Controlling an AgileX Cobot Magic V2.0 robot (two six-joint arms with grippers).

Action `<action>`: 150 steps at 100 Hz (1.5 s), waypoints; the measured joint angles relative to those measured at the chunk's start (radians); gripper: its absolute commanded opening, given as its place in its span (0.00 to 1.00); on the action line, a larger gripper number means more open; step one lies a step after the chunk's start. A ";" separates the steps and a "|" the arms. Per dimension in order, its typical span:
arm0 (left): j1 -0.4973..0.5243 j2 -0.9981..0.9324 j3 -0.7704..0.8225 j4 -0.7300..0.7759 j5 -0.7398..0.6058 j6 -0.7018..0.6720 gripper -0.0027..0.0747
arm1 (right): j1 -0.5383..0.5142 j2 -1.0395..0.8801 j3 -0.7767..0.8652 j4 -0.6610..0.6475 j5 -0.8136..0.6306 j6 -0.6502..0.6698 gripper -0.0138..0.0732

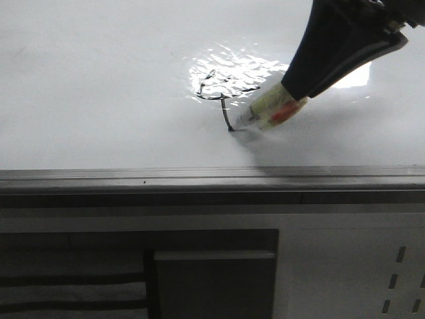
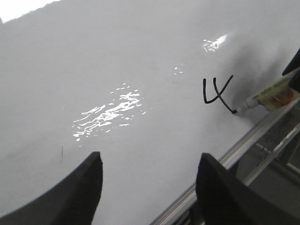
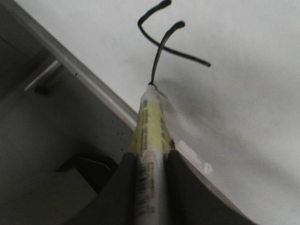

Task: Write number 4 on whiteboard

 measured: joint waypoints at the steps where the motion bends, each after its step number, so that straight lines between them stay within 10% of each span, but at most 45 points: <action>1: 0.000 0.000 0.000 0.000 0.005 0.002 0.56 | -0.001 -0.003 0.000 -0.003 0.001 -0.002 0.11; 53: -0.144 0.218 -0.137 -0.189 0.292 0.452 0.56 | 0.077 -0.200 -0.030 -0.010 0.087 -0.509 0.11; 113: -0.435 0.633 -0.364 -0.117 0.121 0.500 0.56 | 0.095 -0.200 -0.030 -0.012 0.102 -0.557 0.11; 150: -0.435 0.642 -0.377 -0.097 0.122 0.502 0.21 | 0.095 -0.200 -0.030 -0.014 0.111 -0.557 0.11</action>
